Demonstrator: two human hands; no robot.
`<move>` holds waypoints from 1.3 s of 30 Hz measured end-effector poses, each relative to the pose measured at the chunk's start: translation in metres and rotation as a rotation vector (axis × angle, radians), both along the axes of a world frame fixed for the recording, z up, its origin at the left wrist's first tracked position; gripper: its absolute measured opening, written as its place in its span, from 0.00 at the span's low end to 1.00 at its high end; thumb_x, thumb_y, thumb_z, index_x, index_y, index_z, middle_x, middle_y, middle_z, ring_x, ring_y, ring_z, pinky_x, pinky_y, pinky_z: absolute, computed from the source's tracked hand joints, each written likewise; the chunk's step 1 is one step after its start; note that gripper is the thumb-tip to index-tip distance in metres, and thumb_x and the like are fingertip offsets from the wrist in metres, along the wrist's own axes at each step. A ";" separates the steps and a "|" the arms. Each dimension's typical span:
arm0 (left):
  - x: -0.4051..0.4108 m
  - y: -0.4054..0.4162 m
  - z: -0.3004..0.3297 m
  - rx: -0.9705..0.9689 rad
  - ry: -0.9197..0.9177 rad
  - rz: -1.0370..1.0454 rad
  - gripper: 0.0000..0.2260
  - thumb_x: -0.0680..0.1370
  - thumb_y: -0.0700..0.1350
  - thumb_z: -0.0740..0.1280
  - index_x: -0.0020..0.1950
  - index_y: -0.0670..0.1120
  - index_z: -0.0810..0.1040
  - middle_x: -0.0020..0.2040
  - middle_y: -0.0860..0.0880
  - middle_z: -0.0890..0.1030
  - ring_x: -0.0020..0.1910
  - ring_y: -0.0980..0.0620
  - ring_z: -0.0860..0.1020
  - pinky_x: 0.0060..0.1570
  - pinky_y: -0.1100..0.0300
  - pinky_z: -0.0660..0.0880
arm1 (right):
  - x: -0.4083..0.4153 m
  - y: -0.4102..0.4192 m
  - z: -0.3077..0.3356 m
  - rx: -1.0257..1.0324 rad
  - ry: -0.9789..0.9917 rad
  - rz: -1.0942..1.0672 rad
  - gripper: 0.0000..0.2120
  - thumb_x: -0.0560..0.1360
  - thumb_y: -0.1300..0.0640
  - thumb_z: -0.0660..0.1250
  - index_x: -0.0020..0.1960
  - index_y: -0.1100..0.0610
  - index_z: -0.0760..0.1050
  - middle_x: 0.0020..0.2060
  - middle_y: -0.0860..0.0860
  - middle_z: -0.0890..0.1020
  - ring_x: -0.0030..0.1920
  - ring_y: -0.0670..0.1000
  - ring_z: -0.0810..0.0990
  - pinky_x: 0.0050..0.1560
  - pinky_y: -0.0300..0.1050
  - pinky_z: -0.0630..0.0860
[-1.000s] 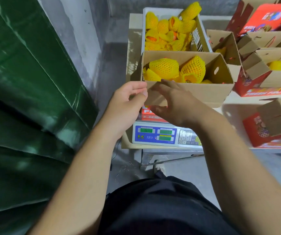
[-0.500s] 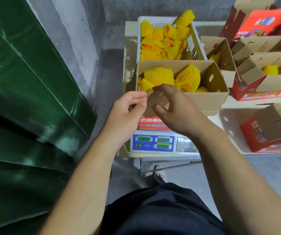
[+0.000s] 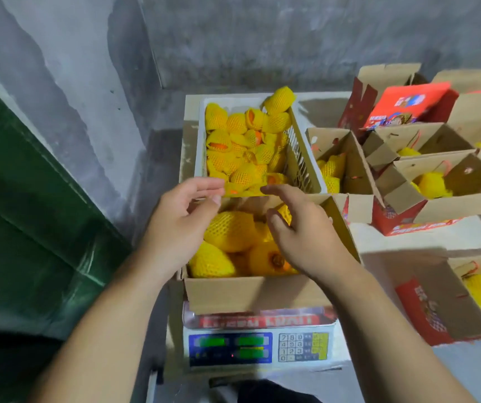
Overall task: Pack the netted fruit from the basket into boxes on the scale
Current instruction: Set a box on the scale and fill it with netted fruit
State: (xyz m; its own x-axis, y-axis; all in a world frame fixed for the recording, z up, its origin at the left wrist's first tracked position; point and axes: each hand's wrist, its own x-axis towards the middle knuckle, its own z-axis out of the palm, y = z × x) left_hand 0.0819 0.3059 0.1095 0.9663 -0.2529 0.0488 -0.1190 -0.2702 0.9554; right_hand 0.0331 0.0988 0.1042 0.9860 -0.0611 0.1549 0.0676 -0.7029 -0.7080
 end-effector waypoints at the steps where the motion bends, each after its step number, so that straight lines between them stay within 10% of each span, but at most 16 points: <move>1: 0.021 -0.009 0.003 0.006 -0.016 -0.017 0.11 0.85 0.47 0.66 0.62 0.61 0.81 0.57 0.66 0.84 0.56 0.67 0.81 0.54 0.64 0.77 | 0.015 -0.010 -0.002 0.010 -0.001 -0.001 0.18 0.82 0.60 0.65 0.71 0.51 0.75 0.67 0.48 0.79 0.50 0.42 0.75 0.49 0.18 0.62; 5: 0.115 -0.053 -0.005 0.050 0.022 -0.083 0.10 0.85 0.44 0.66 0.59 0.58 0.82 0.57 0.57 0.85 0.50 0.66 0.83 0.43 0.74 0.75 | 0.097 -0.057 -0.017 -0.043 0.027 0.039 0.17 0.82 0.58 0.65 0.70 0.52 0.75 0.65 0.51 0.80 0.60 0.50 0.78 0.52 0.33 0.67; 11: 0.230 -0.096 -0.076 0.488 -0.013 -0.236 0.12 0.85 0.44 0.64 0.67 0.51 0.81 0.61 0.55 0.82 0.60 0.55 0.81 0.56 0.56 0.78 | 0.233 -0.139 -0.082 -0.390 0.372 0.087 0.21 0.80 0.58 0.62 0.74 0.53 0.72 0.68 0.58 0.77 0.64 0.63 0.78 0.60 0.55 0.77; 17: 0.297 -0.086 -0.130 1.088 -0.258 -0.290 0.16 0.85 0.46 0.63 0.73 0.52 0.77 0.69 0.48 0.78 0.71 0.44 0.72 0.69 0.50 0.69 | 0.327 -0.145 -0.133 -0.617 0.339 0.157 0.35 0.79 0.51 0.67 0.82 0.54 0.56 0.80 0.59 0.59 0.79 0.65 0.59 0.75 0.60 0.65; 25: 0.357 -0.099 -0.145 0.949 -0.486 -0.347 0.12 0.82 0.44 0.67 0.65 0.48 0.83 0.61 0.49 0.83 0.62 0.44 0.79 0.60 0.49 0.75 | 0.448 -0.185 -0.132 -0.769 0.039 -0.056 0.39 0.80 0.59 0.55 0.85 0.50 0.38 0.84 0.55 0.42 0.83 0.61 0.41 0.81 0.58 0.43; 29: 0.355 -0.088 -0.152 0.647 -0.434 -0.180 0.16 0.78 0.52 0.63 0.58 0.45 0.84 0.53 0.51 0.84 0.53 0.51 0.82 0.52 0.50 0.82 | 0.463 -0.187 -0.145 -0.882 0.001 -0.180 0.36 0.81 0.60 0.55 0.84 0.51 0.41 0.81 0.59 0.53 0.78 0.66 0.55 0.77 0.62 0.53; 36: 0.348 -0.094 -0.141 0.673 -0.339 -0.234 0.19 0.75 0.56 0.62 0.55 0.47 0.85 0.50 0.52 0.83 0.50 0.57 0.78 0.48 0.48 0.81 | 0.458 -0.184 -0.146 -0.931 -0.031 -0.096 0.28 0.80 0.63 0.49 0.79 0.53 0.52 0.83 0.59 0.48 0.82 0.67 0.47 0.80 0.65 0.51; 39: 0.345 -0.094 -0.137 0.710 -0.319 -0.237 0.19 0.75 0.58 0.61 0.54 0.49 0.85 0.50 0.53 0.83 0.49 0.55 0.78 0.46 0.49 0.80 | 0.455 -0.182 -0.141 -0.858 -0.059 -0.166 0.33 0.79 0.64 0.60 0.80 0.52 0.53 0.80 0.59 0.57 0.73 0.66 0.63 0.73 0.63 0.64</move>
State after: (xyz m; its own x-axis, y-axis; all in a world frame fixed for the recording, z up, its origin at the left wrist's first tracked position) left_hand 0.4265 0.2119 -0.0279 0.8498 -0.5232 0.0636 -0.4865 -0.7324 0.4763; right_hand 0.4881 -0.0832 -0.0368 0.9637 -0.0419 0.2637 -0.0628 -0.9955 0.0711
